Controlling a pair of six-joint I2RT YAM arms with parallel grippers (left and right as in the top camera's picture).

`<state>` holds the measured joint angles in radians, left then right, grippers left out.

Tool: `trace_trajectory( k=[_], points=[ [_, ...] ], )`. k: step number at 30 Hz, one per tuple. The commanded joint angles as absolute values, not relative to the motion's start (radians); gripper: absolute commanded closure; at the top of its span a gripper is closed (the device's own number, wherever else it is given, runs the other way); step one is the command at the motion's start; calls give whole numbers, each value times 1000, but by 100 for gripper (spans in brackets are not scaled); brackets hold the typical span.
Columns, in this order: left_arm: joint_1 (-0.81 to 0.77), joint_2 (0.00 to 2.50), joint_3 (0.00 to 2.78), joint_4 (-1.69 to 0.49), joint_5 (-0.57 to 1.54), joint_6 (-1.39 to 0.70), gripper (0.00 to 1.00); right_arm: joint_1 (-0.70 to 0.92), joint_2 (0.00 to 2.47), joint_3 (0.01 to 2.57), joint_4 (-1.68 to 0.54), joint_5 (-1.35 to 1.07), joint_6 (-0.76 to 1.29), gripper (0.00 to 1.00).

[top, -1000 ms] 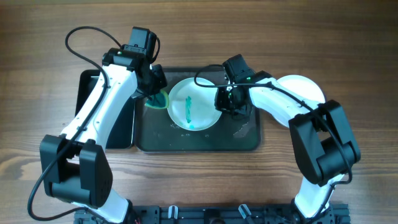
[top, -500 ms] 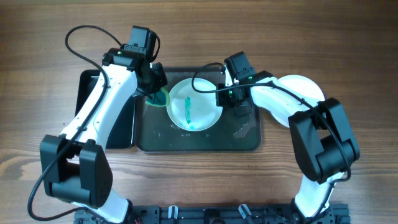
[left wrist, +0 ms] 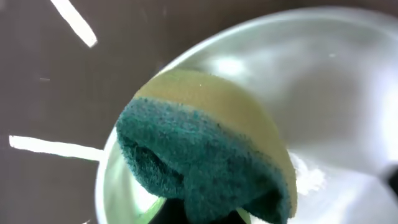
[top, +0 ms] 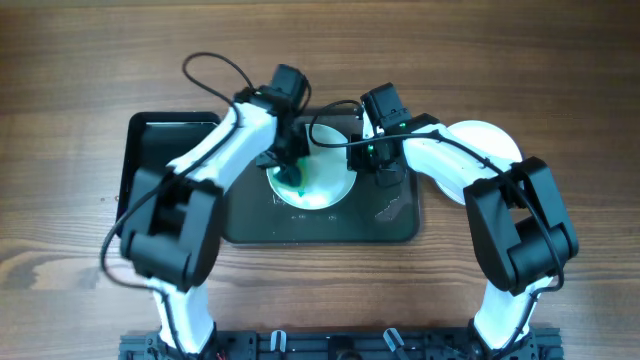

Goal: Clean dirty plates on tray and stack at the side
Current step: 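Bring the sponge in the left gripper onto the held plate, then scrub the held plate with the sponge in the left gripper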

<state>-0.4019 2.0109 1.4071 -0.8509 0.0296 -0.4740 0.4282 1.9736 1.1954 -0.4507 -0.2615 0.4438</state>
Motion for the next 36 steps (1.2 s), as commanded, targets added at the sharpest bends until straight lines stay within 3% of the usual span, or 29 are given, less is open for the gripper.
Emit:
trace_trajectory(
  k=[1,6,10,15,18,22,28,33,36],
  points=[
    [-402,2091,1404,-849,107,-423,96,429,2022,1179,-464,-244,445,96],
    [-421,2157,1404,-884,164,-384,96,429,2022,1179,-465,-244,444,96],
    [-464,2160,1405,-822,583,-76,96,429,2022,1179,-464,-244,445,96],
    [-462,2160,1405,-729,608,-68,96,429,2022,1177,-465,-244,445,96],
    [-440,2160,1409,-685,469,-195,96,429,2022,1176,-465,-244,445,95],
    [-411,2158,1410,-665,95,-413,96,429,2022,1176,-466,-244,445,96],
    [-410,2152,1459,-750,-338,-540,96,429,2022,1176,-467,-244,445,96],
    [-409,2152,1464,-875,-393,-693,96,429,2022,1176,-468,-240,445,96],
    [-409,2152,1464,-944,-236,-641,96,429,2022,1176,-468,-241,445,96]
  ],
)
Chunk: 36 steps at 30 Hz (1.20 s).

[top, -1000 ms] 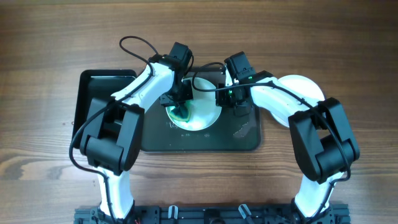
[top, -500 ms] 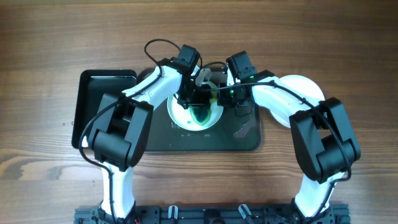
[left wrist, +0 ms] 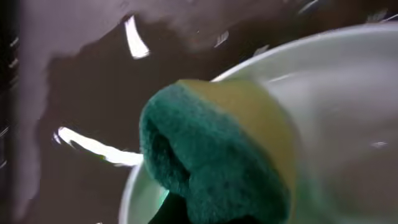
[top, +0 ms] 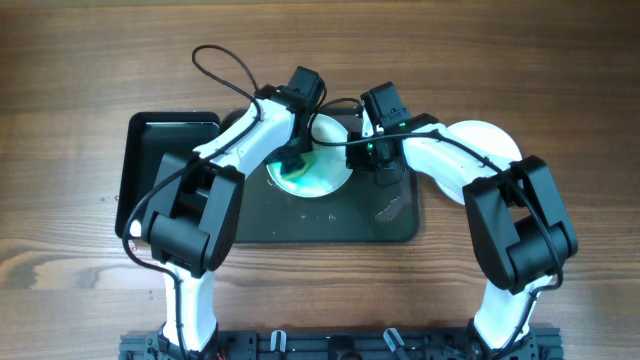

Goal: Clean dirty plates on tray and stack at the side
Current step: 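Scrub the held plate with the sponge in the left gripper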

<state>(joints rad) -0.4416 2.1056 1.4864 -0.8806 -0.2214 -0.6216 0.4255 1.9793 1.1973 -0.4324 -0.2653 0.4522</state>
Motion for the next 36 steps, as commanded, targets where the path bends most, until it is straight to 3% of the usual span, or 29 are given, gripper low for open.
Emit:
trace_trajectory(
  k=[1,8,15,20,24,29,36],
  points=[
    [-409,2152,1464,-956,-137,-568,96,429,2022,1176,-468,-242,447,96],
    [-410,2152,1464,-975,619,-11,96,429,2022,1176,-472,-345,439,96],
    [-408,2152,1464,-847,675,10,96,429,2022,1176,-490,-376,419,96],
    [-407,2152,1464,-642,506,-134,96,429,2022,1174,-494,-375,418,96],
    [-407,2152,1464,-583,171,-275,96,429,2022,1163,-487,-367,419,95],
    [-395,2152,1464,-670,-238,-487,96,429,2022,1163,-488,-364,419,96],
    [-375,2152,1464,-916,-308,-592,96,429,2022,1163,-487,-360,422,96]
  ],
)
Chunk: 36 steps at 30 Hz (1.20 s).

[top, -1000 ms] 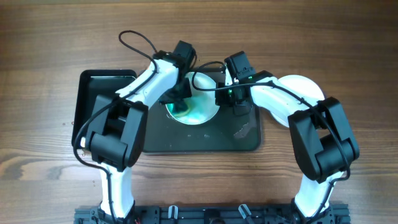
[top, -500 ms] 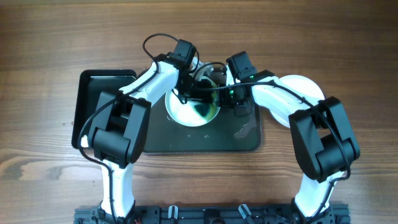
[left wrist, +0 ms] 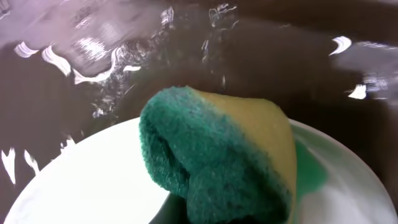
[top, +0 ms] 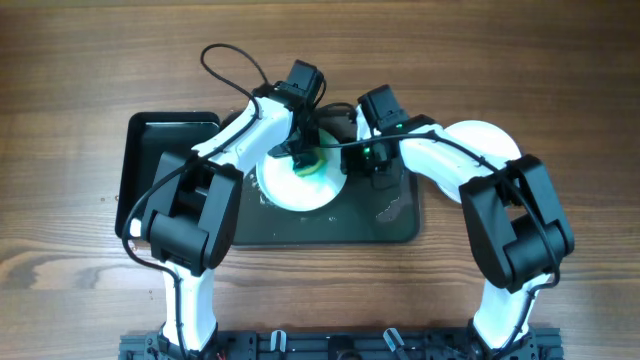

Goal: Clean dirty plates on tray and stack at the side
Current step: 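Scrub the held plate with the sponge in the left gripper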

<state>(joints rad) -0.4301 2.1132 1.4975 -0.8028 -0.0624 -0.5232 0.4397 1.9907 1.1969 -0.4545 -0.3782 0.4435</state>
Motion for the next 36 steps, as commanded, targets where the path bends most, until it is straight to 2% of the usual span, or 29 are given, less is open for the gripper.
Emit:
trace_trajectory(
  k=[1,7,12,17,25,28,32,34,36],
  points=[
    [-377,2152,1464,-950,-307,-592,96,429,2022,1163,-486,-360,422,96],
    [-379,2152,1464,-1122,-275,-541,96,429,2022,1163,-480,-358,427,95],
    [-379,2152,1464,-1137,103,-210,96,429,2022,1163,-479,-352,430,96],
    [-379,2152,1464,-1051,473,19,96,429,2022,1163,-478,-352,430,96],
    [-379,2152,1464,-848,633,14,96,429,2022,1163,-479,-352,429,96],
    [-377,2152,1464,-783,614,-7,96,429,2022,1163,-479,-349,429,96],
    [-377,2146,1485,-760,159,-276,96,429,2022,1163,-479,-349,429,96],
    [-377,2130,1508,-823,-152,-412,96,429,2022,1163,-480,-345,429,96],
    [-377,2114,1531,-884,-339,-480,96,429,2022,1163,-480,-341,429,96]
  ],
)
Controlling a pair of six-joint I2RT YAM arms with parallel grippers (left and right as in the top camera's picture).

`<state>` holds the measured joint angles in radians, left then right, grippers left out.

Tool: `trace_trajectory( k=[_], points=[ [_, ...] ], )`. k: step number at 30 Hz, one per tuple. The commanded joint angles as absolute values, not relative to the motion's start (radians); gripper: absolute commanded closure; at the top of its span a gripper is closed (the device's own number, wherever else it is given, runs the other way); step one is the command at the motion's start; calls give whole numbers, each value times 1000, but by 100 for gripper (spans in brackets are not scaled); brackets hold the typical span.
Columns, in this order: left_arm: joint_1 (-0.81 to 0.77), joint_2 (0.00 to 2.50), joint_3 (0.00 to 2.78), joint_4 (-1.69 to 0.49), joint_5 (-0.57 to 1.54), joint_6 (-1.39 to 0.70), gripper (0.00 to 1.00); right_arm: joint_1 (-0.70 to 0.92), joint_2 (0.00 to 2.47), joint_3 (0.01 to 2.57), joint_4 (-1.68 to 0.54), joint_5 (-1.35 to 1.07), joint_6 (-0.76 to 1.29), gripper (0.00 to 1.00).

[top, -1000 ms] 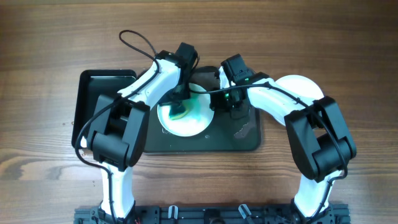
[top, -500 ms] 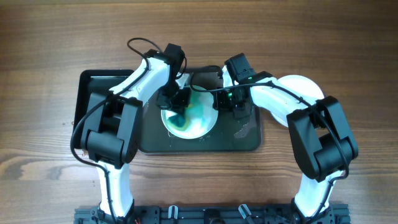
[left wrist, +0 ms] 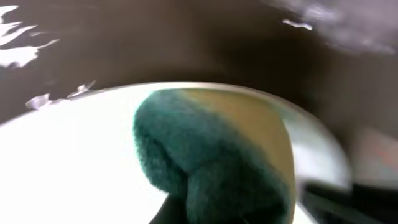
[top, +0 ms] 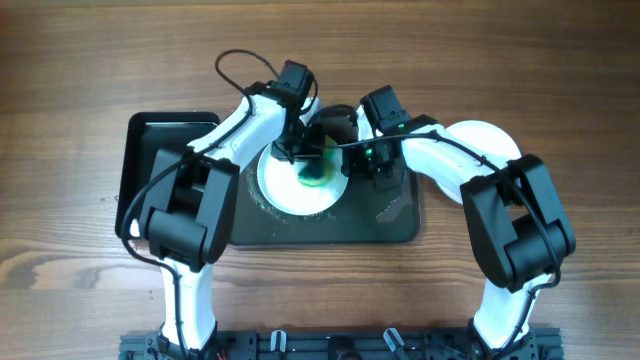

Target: Clean dirty plates on tray and stack at the side

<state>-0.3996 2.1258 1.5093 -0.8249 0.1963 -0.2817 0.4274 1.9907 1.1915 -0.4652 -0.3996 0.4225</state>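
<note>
A white plate [top: 284, 190] lies on the wet black tray [top: 395, 228]. My left gripper [top: 311, 163] is shut on a folded green and yellow sponge [top: 316, 177], which presses on the plate's right half. In the left wrist view the sponge [left wrist: 211, 149] fills the middle, with the plate [left wrist: 68, 162] bright beneath it; the jaws are hidden behind the sponge. My right gripper [top: 353, 166] sits at the plate's right rim and appears shut on it. A dark finger [left wrist: 348, 202] shows at that rim.
A second white plate [top: 490, 137] lies on the wooden table at the right, partly under the right arm. An empty black tray [top: 150, 150] adjoins the wet tray's left side. Water streaks and foam lie on the wet tray by the plate.
My left gripper has carried the sponge from the plate's far edge down onto its right half. The right gripper stays at the rim.
The sponge was first on the plate's lower left part, then at its left far rim, then at the plate's far edge. Now it is on the right half. The plate has shifted slightly left on the tray while the right gripper kept to its rim.
</note>
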Motion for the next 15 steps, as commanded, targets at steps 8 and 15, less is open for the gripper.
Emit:
trace_trajectory(
  k=[8,15],
  points=[
    [-376,2038,1552,-973,-386,-480,96,429,2022,1163,-483,-339,429,96],
    [-324,1880,1552,-1069,-140,-479,96,429,2019,1163,-491,-342,425,96]
  ],
)
